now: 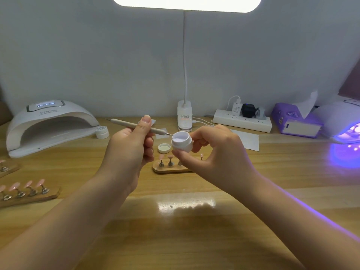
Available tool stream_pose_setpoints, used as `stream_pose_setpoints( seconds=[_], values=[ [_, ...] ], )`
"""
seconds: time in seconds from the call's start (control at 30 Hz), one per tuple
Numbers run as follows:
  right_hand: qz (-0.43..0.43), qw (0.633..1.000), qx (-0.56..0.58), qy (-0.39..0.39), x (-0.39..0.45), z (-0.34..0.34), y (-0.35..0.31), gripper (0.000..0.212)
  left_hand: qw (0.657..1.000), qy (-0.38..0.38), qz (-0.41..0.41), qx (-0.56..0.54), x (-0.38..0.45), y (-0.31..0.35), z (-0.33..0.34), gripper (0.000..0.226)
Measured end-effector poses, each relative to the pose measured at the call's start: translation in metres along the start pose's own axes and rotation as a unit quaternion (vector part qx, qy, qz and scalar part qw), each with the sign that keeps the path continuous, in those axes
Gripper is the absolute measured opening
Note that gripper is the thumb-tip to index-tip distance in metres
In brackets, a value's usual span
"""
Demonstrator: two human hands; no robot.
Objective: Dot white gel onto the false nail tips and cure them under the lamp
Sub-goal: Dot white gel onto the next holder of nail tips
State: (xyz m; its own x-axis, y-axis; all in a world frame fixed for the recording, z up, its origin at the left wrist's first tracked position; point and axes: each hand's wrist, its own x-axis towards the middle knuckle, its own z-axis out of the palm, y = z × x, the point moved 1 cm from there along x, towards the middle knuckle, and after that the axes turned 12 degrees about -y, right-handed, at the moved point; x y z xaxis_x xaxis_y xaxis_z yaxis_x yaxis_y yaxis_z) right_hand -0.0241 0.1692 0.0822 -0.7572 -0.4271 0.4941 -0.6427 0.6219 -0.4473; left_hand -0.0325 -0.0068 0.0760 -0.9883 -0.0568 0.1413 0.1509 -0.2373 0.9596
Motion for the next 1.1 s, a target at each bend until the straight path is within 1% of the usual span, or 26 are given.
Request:
stream_pose_setpoints(
  seconds=[0.13, 0.27, 0.4, 0.6, 0.7, 0.77, 0.87, 0.97, 1.1],
  values=[
    [-0.002, 1.0, -0.006, 0.007, 0.0, 0.001, 0.0, 0.035, 1.0, -0.005, 0.005, 0.01, -0.001, -0.001, 0.002, 0.031],
    [0.001, 1.0, -0.004, 0.005, 0.0, 0.0, 0.001, 0.036, 1.0, 0.006, -0.012, 0.004, -0.001, 0.0, 0.002, 0.032],
    [0.013, 1.0, 0.005, 0.0, 0.001, 0.0, 0.003, 0.038, 0.998, 0.001, -0.025, -0.054, -0.002, 0.002, 0.003, 0.028],
    [0.017, 1.0, 0.011, 0.001, 0.001, -0.003, 0.004, 0.04, 0.985, -0.042, -0.028, -0.165, -0.002, 0.007, 0.007, 0.023],
    [0.023, 1.0, 0.016, 0.001, 0.002, -0.004, 0.007, 0.043, 0.979, -0.057, -0.025, -0.194, -0.001, 0.008, 0.009, 0.022],
    [0.035, 0.999, 0.015, 0.002, 0.003, -0.005, 0.011, 0.041, 0.978, -0.068, -0.015, -0.198, -0.001, 0.008, 0.009, 0.024],
    [0.06, 0.998, 0.007, 0.012, 0.005, -0.008, 0.023, 0.038, 0.979, -0.084, 0.001, -0.186, -0.002, 0.008, 0.009, 0.024],
    [0.114, 0.993, -0.002, 0.025, 0.007, -0.011, 0.042, 0.034, 0.98, -0.079, 0.001, -0.18, -0.002, 0.009, 0.009, 0.029],
    [0.208, 0.978, 0.012, -0.012, 0.004, -0.008, 0.075, 0.035, 0.982, -0.063, -0.003, -0.176, -0.002, 0.008, 0.007, 0.024]
  ],
)
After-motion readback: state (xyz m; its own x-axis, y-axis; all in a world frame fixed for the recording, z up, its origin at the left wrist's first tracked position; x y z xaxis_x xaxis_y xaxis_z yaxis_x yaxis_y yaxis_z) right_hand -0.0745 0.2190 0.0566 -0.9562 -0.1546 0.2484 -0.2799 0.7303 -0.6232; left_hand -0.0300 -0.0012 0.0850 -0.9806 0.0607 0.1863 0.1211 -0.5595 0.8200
